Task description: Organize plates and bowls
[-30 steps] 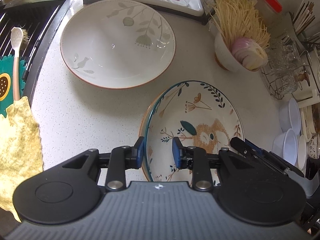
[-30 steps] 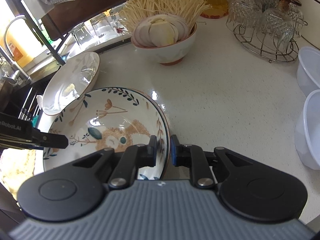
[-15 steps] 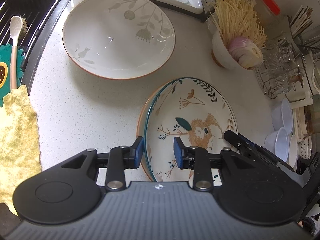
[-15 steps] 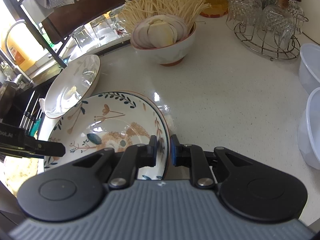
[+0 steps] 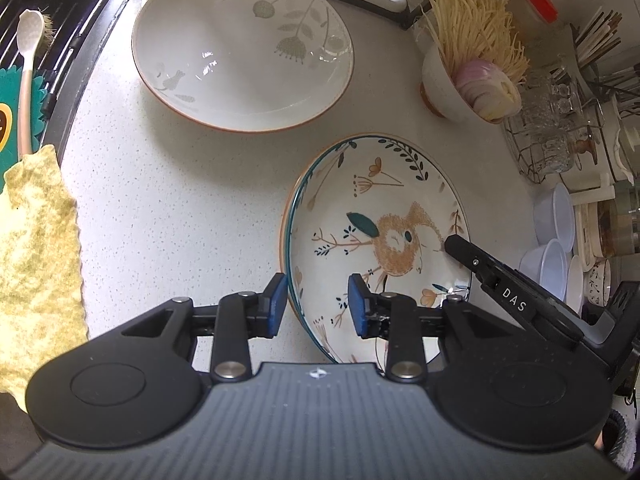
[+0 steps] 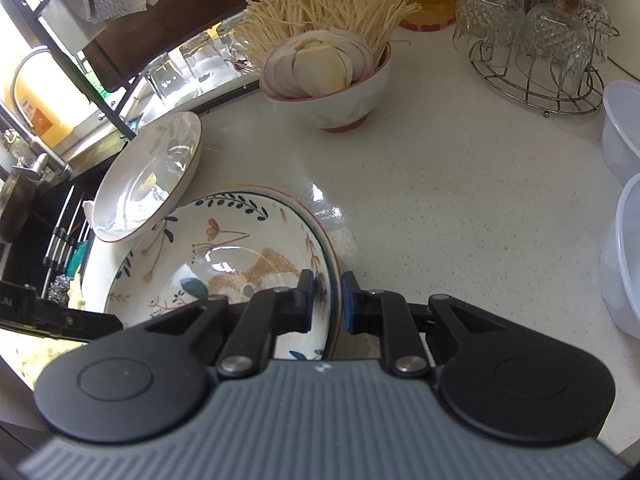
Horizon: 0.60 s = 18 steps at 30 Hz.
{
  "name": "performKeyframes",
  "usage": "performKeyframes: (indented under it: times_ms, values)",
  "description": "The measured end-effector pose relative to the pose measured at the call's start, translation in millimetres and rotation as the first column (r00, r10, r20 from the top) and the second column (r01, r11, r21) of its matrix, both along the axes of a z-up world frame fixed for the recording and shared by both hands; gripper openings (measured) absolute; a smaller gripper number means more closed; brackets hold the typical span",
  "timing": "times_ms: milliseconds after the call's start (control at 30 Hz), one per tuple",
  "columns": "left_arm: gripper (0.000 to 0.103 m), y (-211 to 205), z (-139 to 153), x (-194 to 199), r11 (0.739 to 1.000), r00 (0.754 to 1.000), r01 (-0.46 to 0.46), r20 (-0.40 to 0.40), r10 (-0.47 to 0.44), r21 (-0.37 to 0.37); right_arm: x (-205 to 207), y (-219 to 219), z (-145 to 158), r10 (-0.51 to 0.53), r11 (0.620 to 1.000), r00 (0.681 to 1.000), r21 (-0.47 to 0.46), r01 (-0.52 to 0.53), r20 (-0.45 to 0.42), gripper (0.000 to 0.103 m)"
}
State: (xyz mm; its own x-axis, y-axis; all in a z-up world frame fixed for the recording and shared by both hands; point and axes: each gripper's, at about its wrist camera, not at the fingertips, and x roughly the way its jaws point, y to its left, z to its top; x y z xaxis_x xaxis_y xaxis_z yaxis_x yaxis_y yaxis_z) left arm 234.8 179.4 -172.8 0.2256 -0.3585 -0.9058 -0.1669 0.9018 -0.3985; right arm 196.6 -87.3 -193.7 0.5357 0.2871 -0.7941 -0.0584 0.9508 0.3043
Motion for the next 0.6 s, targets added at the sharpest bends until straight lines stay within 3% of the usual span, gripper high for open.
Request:
performKeyframes:
  times_ms: [233, 600]
  values:
    - [0.037, 3.4, 9.0, -14.7, 1.0, 0.999, -0.013, 0.043, 0.012, 0.007, -1.3, 1.0, 0.5, 0.003, 1.0, 1.0, -0.006, -0.003, 0.002, 0.017]
    - [0.036, 2.2, -15.9, -12.6, 0.998, 0.998, -0.053, 0.03, 0.053, 0.021, -2.4, 0.2, 4.3, -0.013, 1.0, 1.0, -0.009, 0.013, -0.008, 0.018]
